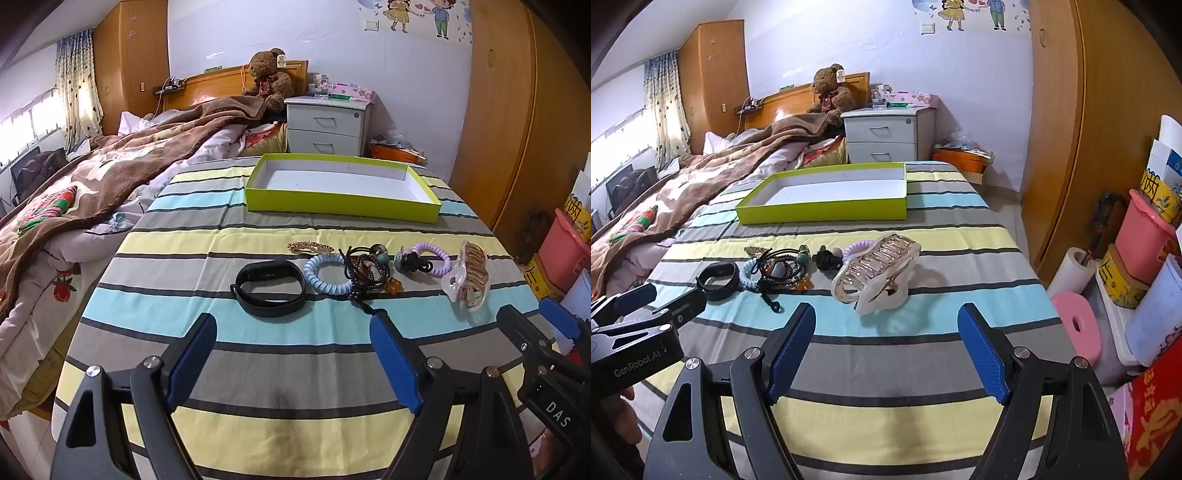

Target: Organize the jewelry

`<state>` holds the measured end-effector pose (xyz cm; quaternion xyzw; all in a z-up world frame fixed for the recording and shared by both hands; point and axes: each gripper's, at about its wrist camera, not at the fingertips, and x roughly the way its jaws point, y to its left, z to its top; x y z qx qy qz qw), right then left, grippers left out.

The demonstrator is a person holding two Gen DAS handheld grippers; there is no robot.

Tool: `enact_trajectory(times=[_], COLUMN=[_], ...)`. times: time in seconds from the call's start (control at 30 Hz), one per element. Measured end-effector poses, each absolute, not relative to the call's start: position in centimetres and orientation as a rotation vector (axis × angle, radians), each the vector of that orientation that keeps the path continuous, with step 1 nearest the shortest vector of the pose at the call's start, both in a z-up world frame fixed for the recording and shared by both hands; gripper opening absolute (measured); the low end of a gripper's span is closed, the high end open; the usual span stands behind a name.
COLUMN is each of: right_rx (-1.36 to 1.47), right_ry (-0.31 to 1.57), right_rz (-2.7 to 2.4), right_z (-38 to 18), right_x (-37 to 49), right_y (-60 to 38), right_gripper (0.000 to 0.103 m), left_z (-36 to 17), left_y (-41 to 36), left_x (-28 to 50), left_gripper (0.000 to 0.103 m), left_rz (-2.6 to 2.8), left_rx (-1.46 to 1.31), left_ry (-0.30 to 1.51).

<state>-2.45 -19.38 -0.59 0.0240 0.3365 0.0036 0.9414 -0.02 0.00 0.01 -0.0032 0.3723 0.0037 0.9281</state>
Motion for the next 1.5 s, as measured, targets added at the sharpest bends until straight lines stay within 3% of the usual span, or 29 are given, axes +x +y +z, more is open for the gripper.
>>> enact_trajectory(times=[1.5], right_rx=[0.039], right_ry=[0.659], right_rz=[0.005], right_z=[-0.8], right_x=[-3.5], right_y=[-18.8], right_gripper=[0.079], left_z=[0.0], left_y=[0.6], left_x=[-0.2], left_gripper=[0.086], left_rz=[0.043], left_rx=[-0.007], left_ry=[0.765])
